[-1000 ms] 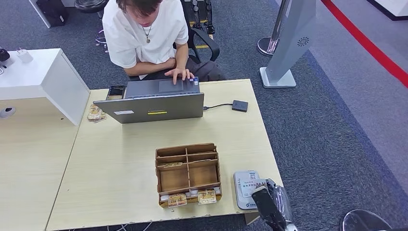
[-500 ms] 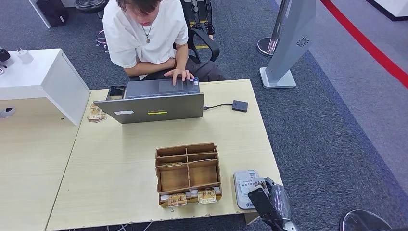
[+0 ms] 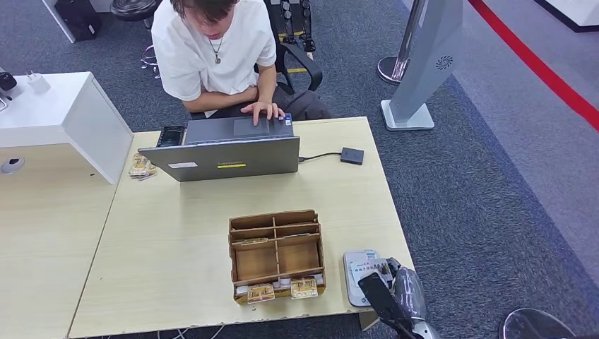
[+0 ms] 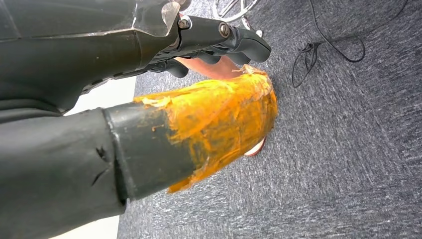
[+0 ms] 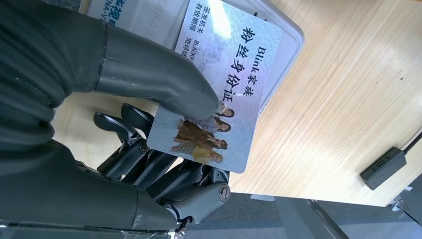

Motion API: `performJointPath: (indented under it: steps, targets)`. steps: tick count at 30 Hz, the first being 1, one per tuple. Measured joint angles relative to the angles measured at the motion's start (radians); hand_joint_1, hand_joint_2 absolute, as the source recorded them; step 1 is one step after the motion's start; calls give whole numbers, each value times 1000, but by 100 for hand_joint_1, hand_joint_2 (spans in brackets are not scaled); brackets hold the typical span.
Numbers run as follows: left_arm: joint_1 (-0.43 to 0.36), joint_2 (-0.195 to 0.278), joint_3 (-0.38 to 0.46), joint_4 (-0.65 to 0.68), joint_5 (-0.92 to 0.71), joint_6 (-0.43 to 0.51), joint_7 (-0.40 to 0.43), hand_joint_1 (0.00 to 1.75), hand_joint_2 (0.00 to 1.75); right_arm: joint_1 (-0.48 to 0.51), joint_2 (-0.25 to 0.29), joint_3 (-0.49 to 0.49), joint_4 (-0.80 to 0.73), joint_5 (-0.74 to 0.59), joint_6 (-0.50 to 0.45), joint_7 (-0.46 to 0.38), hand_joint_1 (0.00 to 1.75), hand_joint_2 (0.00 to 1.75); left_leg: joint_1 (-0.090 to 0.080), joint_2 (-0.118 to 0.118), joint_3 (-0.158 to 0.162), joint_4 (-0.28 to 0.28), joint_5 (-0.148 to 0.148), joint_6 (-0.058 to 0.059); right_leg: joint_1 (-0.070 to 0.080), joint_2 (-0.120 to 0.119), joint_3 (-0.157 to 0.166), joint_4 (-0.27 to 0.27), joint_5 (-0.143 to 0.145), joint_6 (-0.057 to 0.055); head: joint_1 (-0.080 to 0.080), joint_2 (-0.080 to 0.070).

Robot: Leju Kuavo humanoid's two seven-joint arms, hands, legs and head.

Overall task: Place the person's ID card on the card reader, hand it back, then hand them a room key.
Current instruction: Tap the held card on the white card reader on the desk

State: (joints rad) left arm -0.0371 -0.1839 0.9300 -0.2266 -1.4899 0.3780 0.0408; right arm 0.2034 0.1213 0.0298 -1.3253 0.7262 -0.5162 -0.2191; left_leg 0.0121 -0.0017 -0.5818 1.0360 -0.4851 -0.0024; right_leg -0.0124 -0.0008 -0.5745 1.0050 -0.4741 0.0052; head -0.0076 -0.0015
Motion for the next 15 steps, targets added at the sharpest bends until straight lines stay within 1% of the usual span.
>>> performJointPath:
  steps: [15]
  targets:
    - [0,0,1,0,0,2,0,0,0,-15,0,2,14,31,0,28,175,175,0,0,3,0,0,0,0,0,3,0,0,0,0,0]
